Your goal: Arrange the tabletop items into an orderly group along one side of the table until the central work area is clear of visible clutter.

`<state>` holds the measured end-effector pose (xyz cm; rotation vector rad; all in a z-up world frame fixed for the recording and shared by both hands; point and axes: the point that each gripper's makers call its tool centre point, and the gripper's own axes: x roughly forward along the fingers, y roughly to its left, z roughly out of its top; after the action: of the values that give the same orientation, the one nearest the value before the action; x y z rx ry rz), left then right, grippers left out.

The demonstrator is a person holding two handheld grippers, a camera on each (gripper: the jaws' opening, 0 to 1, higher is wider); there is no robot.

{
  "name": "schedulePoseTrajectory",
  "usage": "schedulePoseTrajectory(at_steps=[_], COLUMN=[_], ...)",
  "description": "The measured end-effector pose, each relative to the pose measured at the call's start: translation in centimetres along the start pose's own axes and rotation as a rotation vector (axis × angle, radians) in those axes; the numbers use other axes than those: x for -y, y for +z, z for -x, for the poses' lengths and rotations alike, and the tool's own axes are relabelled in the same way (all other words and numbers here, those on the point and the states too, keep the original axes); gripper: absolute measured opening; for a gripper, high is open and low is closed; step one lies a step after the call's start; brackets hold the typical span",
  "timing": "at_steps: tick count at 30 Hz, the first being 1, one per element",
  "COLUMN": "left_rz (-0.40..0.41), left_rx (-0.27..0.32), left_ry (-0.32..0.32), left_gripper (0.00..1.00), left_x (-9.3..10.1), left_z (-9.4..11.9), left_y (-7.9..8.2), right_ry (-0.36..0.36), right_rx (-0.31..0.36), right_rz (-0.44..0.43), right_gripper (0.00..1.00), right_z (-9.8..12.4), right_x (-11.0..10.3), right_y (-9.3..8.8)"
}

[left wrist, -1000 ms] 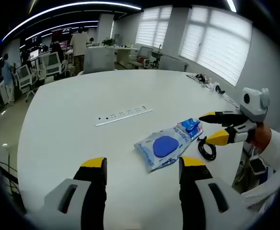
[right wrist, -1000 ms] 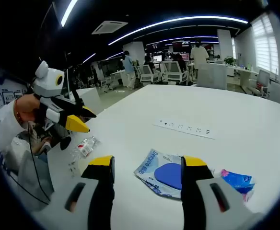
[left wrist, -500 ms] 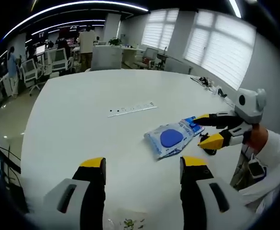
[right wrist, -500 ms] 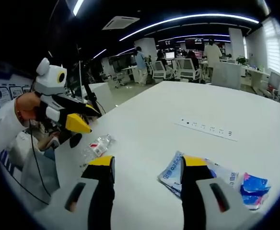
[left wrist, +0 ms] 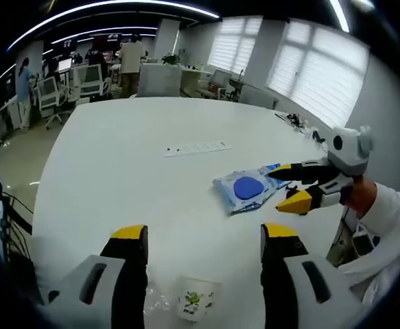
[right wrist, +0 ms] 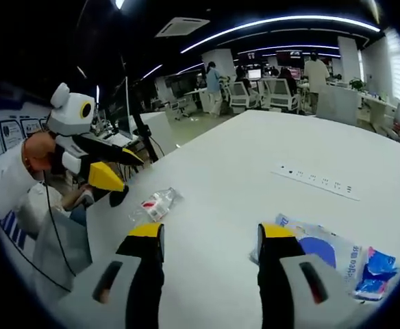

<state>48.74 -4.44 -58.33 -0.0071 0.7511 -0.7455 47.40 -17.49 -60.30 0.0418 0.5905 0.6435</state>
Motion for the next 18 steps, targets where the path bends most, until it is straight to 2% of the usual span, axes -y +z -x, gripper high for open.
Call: schedulePoseTrajectory(at_steps=[7, 14, 18], left_rz=[0.018, 0.034, 0.043], left_rx=[0.005, 0.01, 0.007], left_ry=[-0.003, -0.024, -0.023], left_gripper=[0.71, 0.81, 0.82], left_x=[-0.9, -1.4, -2.0], left_z=[1.4, 2.4, 3.0], left_y=[-1.5, -3.1, -4.3], right_ry=[0.034, 0.097, 0.12], right_rx=[-0.024, -0.049, -0.066], right_rz=[0.014, 0.029, 0.035], right_gripper=[0.53, 0.53, 0.52], right_z=[-1.2, -2.8, -3.6], right_x=[-1.7, -3.8, -4.6], right_y=[-0.6, -1.4, -1.9])
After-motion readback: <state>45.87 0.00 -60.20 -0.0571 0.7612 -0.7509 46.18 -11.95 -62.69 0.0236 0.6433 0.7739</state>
